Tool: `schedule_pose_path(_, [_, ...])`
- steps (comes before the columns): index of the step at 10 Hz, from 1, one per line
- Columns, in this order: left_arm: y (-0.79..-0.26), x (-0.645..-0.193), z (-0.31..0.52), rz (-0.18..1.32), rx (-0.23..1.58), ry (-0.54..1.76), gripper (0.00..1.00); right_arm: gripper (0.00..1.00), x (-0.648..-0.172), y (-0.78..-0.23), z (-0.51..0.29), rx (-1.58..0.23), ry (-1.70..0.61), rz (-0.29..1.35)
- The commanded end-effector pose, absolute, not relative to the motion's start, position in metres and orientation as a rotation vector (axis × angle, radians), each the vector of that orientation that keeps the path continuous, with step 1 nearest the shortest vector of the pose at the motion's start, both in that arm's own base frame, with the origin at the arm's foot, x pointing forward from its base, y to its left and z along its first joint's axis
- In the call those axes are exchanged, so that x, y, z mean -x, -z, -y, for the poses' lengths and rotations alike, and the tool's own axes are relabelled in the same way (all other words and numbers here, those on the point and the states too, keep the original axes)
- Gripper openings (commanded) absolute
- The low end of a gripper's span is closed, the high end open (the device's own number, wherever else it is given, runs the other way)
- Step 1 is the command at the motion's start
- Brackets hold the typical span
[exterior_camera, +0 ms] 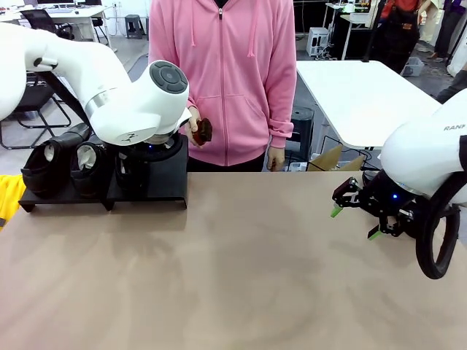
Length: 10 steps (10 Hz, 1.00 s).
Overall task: Organize the shoes by placing them on the stand.
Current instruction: Place the Shoe from the middle of the table onto the Shoes Stand.
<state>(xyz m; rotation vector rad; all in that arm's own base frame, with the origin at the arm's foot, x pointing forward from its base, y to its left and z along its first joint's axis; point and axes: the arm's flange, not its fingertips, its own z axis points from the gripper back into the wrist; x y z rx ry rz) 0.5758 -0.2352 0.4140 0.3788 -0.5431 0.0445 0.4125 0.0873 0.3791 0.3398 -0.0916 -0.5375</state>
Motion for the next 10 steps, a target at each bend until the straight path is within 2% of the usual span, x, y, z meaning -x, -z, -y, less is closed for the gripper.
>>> schedule_pose_path(1, [-0.419, -0.576, 0.229, 0.534, -0.368, -0.015, 0.00, 1.00, -0.413, -0.379, -0.087, -0.335, 0.532, 0.099])
schedule_pose_path(4, [-0.415, -0.576, 0.226, 0.501, -0.369, -0.003, 0.03, 1.00, -0.413, -0.379, -0.087, -0.335, 0.532, 0.099])
schedule_pose_path(8, [-0.407, -0.579, 0.222, 0.487, -0.367, -0.033, 0.78, 1.00, -0.413, -0.379, -0.087, -0.335, 0.532, 0.099])
schedule_pose_path(9, [-0.407, -0.579, 0.222, 0.492, -0.368, -0.041, 0.93, 1.00, -0.413, -0.379, -0.087, -0.335, 0.532, 0.099])
schedule_pose_path(10, [-0.411, -0.576, 0.222, 0.508, -0.369, -0.055, 0.93, 1.00, -0.413, -0.379, -0.087, -0.335, 0.532, 0.099])
